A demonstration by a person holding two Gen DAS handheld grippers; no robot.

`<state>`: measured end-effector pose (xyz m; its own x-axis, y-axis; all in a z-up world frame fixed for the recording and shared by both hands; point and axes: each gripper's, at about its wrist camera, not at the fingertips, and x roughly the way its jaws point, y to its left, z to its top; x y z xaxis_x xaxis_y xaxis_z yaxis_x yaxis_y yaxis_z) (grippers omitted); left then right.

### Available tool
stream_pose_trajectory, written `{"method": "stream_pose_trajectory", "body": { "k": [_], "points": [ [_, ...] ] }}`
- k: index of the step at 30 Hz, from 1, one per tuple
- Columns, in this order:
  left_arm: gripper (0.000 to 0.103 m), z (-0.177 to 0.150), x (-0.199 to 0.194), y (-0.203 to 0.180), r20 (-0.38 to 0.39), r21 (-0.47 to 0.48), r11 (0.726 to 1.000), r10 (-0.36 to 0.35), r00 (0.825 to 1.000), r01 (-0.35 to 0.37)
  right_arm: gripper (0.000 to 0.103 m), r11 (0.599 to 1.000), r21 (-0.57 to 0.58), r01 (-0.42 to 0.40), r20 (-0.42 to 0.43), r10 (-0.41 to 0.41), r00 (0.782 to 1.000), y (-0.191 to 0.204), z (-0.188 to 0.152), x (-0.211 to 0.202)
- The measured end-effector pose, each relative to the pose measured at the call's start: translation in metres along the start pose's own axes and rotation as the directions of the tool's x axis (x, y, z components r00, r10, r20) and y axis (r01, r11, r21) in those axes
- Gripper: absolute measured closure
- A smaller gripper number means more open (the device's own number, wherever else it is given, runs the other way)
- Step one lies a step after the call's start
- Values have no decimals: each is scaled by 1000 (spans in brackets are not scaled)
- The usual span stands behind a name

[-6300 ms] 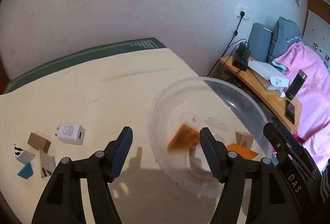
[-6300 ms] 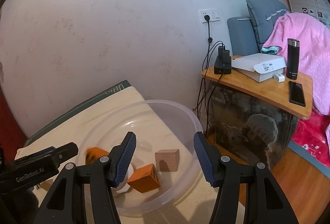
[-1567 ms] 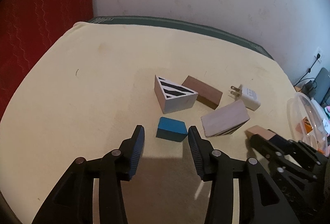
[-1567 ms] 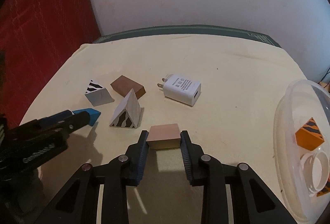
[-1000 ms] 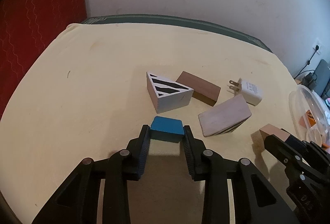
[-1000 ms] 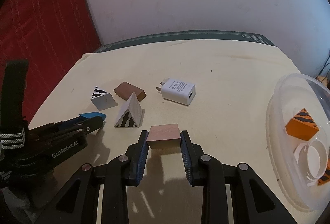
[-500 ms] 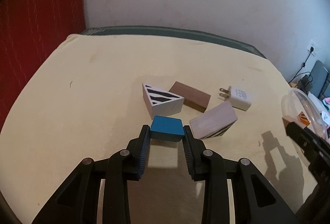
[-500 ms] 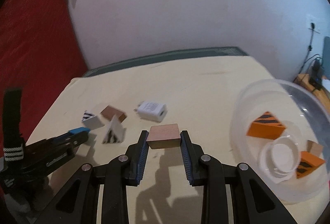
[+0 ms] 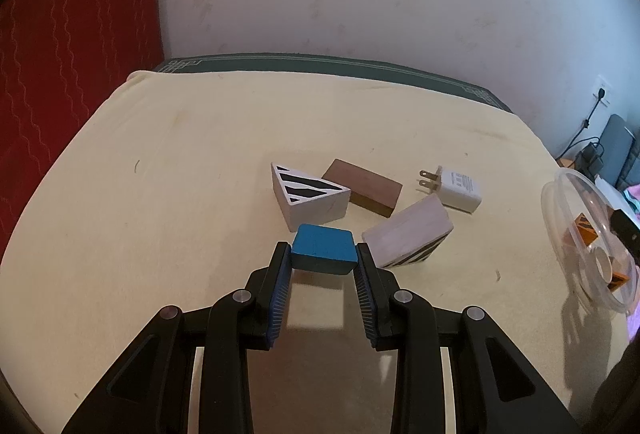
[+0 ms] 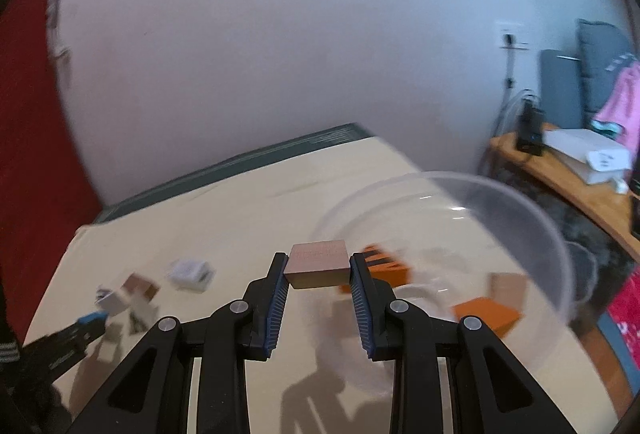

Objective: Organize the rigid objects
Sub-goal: 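Carry both blocks to the clear bowl and open the right gripper inside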

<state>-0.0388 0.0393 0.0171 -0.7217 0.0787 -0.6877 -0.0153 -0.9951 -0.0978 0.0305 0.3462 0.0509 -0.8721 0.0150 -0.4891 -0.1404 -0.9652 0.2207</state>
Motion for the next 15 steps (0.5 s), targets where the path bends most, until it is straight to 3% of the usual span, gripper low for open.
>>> {"method": "stream_pose_trajectory", "body": {
  "k": [15],
  "points": [
    [71,-2,-6,-6,13,15,1000,-2,1000,1,70,988,97,117,17,-119,993,-46,7,-8]
  ]
}}
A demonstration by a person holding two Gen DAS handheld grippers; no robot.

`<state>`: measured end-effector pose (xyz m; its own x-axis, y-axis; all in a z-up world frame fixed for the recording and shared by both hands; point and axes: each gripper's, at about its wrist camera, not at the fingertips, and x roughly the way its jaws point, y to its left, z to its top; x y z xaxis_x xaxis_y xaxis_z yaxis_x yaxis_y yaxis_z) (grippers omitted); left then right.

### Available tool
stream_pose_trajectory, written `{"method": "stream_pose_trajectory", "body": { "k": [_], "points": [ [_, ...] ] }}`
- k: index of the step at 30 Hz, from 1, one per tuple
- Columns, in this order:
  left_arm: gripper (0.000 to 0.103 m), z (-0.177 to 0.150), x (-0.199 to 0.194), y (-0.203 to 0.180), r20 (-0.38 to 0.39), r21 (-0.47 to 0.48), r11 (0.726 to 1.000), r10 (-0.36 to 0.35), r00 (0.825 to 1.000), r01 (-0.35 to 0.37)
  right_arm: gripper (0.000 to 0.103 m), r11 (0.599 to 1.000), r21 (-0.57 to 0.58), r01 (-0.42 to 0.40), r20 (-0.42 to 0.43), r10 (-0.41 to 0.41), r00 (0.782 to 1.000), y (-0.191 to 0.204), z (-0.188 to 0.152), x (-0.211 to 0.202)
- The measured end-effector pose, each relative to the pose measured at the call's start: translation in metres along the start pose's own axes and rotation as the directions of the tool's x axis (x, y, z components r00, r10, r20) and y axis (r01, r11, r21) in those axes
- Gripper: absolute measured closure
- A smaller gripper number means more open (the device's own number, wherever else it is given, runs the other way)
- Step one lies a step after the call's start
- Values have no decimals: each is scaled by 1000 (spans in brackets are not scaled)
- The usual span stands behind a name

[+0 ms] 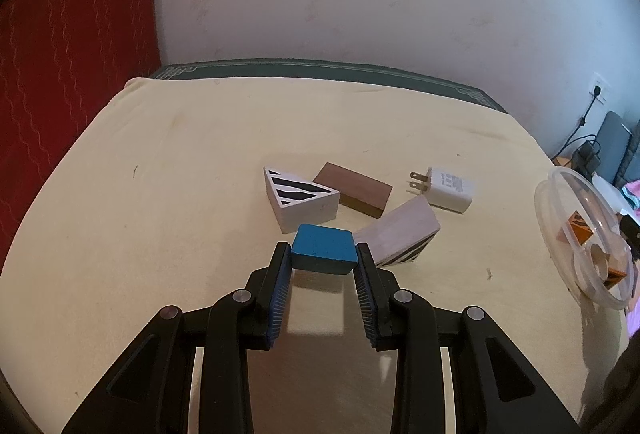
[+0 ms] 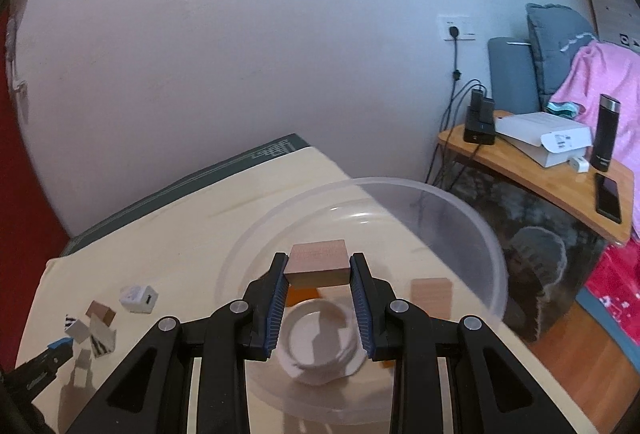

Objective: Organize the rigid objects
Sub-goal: 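Carry both blocks to the clear bowl and open the right gripper inside, then lower the blue block into the bowl and open the left gripper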

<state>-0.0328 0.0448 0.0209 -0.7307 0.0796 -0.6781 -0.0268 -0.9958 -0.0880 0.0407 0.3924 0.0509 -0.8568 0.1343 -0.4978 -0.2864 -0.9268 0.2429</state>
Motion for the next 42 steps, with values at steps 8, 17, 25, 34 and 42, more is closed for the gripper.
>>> {"method": "stream_pose_trajectory", "body": {
  "k": [8,17,25,34,42],
  "points": [
    [71,3,-8,-8,8,15,1000,-7,1000,7,38,997,51,51,25,-52,998,-26,7,-4],
    [71,7,-21,-39,15,53,998,-47,999,46,38,996,72,57,45,-61,997,-37,9,-6],
    [70,14,-28,-85,10,133,984,-118,993,116,33,993,109,48,48,-53,997,-46,7,-6],
    [70,19,-27,-146,-18,234,951,-203,979,202,32,989,148,21,41,-27,999,-53,6,-7],
    [70,23,-25,-192,-31,305,917,-258,966,255,29,983,182,13,31,-19,999,-59,5,-8]
  ]
}}
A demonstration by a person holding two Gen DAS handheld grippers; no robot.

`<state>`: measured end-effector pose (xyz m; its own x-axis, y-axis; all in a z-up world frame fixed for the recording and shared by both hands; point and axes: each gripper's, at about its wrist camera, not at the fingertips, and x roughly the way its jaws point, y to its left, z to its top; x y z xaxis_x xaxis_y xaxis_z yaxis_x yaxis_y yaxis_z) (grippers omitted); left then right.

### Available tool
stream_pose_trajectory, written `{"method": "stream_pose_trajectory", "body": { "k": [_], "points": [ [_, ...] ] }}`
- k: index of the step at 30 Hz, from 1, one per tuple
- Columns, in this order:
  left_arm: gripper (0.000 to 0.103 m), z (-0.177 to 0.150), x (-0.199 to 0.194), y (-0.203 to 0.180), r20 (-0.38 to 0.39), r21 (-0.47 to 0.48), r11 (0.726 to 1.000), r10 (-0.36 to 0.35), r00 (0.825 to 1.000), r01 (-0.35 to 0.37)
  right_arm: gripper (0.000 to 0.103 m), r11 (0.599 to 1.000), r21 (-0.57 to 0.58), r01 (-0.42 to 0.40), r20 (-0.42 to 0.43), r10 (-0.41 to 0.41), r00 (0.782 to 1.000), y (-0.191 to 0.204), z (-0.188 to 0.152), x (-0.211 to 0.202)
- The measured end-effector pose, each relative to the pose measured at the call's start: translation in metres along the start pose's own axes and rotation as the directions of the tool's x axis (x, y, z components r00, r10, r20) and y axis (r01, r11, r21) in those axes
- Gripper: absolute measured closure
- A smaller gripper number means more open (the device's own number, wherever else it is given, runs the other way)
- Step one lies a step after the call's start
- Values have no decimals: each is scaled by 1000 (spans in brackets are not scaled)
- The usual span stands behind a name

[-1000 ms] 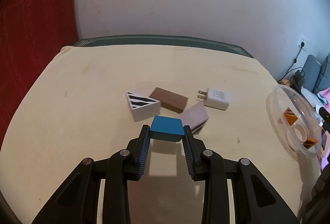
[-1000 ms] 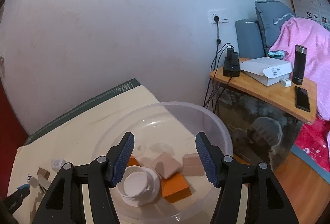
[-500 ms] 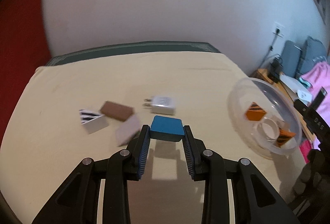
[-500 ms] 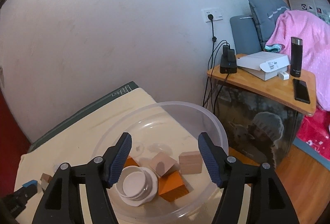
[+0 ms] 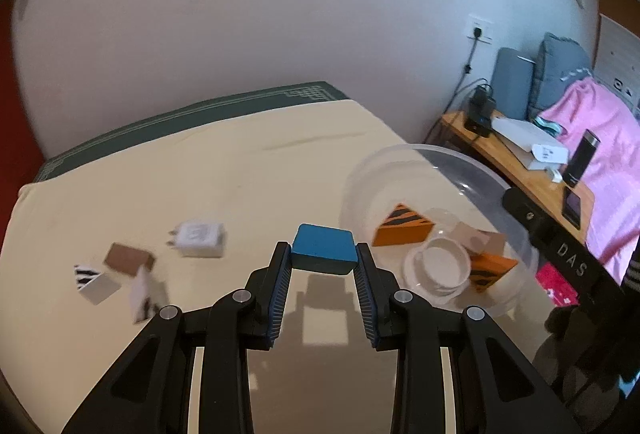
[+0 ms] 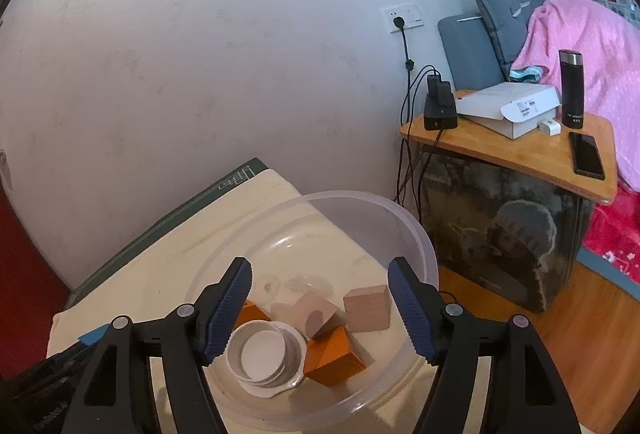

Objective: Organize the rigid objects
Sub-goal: 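Lower the blue block into the bowl and open the left gripper, then move both grippers back over the remaining blocks on the sheet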

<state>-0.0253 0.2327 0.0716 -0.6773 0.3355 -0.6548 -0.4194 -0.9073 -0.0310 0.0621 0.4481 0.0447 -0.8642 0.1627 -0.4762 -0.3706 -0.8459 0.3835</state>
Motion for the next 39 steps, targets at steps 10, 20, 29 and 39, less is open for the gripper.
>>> {"method": "stream_pose_trajectory", "body": {
  "k": [10,20,29,39],
  "points": [
    [70,6,22,-27,-39,20,998,-57,998,58,29,1000,7,-13,-8,13,1000,-1,-1,0],
    [58,4,33,-20,-81,-36,996,-87,993,84,29,1000,17,-5,-16,5,1000,-2,-1,1],
    [50,3,31,-8,-75,-62,997,-48,996,43,29,1000,8,-3,-19,3,1000,-1,-3,1],
    [40,-4,24,2,-58,-58,998,-3,998,-1,28,1000,-30,-8,-1,8,1000,6,-6,-1]
  ]
}}
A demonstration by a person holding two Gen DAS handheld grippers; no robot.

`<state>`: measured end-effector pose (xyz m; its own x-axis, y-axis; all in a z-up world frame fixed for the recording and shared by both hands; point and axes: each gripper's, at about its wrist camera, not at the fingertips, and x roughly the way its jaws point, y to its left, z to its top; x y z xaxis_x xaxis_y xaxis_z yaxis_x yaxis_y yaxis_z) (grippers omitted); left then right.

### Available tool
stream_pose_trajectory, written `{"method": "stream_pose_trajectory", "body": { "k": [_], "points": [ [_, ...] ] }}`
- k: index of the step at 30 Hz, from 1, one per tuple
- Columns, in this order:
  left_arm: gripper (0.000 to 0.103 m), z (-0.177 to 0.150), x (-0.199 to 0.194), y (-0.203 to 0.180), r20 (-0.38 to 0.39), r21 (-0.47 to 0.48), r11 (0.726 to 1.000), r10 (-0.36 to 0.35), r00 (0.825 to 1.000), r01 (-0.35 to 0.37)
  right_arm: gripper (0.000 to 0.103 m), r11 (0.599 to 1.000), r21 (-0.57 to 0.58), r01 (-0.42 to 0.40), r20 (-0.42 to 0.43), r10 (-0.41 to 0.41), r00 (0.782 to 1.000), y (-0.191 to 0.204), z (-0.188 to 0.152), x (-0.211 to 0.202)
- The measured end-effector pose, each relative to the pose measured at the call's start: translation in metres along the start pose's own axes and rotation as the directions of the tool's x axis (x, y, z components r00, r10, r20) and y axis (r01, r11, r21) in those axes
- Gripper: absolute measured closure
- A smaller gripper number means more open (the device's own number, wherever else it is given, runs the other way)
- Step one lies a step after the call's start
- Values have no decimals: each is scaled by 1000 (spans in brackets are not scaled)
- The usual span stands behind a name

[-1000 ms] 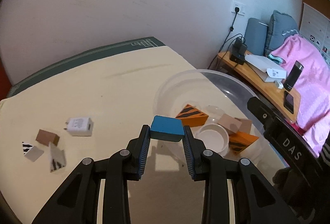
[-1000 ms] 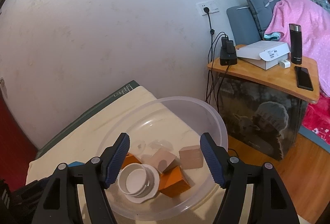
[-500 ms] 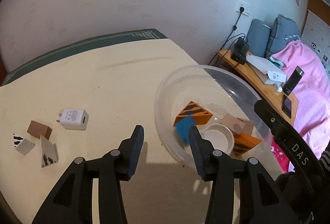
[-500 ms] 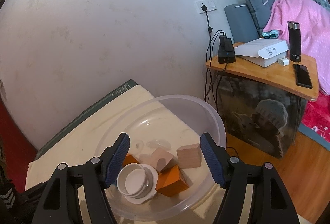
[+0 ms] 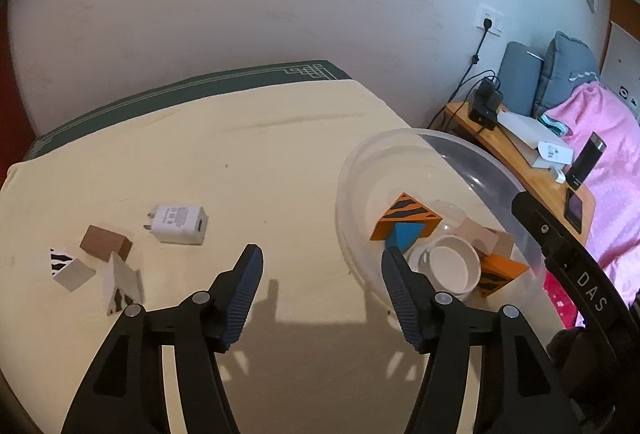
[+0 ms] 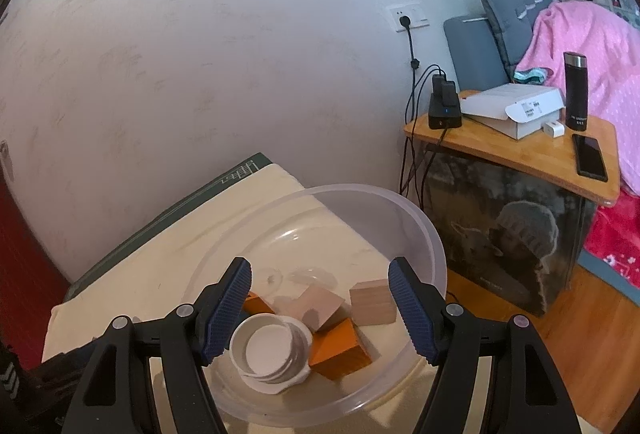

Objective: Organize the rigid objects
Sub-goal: 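Move both grippers back over the remaining blocks on the sheet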

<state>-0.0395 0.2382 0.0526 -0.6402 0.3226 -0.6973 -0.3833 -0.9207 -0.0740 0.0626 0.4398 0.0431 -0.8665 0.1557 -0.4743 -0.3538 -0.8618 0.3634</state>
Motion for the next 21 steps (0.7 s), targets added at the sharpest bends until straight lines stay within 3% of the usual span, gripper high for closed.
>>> {"method": "stream_pose_trajectory", "body": {
  "k": [21],
  "points": [
    [39,-21,-28,92,8,-178,976,131,991,-127,27,986,-158,-52,3,53,999,30,-14,-3]
  ]
}}
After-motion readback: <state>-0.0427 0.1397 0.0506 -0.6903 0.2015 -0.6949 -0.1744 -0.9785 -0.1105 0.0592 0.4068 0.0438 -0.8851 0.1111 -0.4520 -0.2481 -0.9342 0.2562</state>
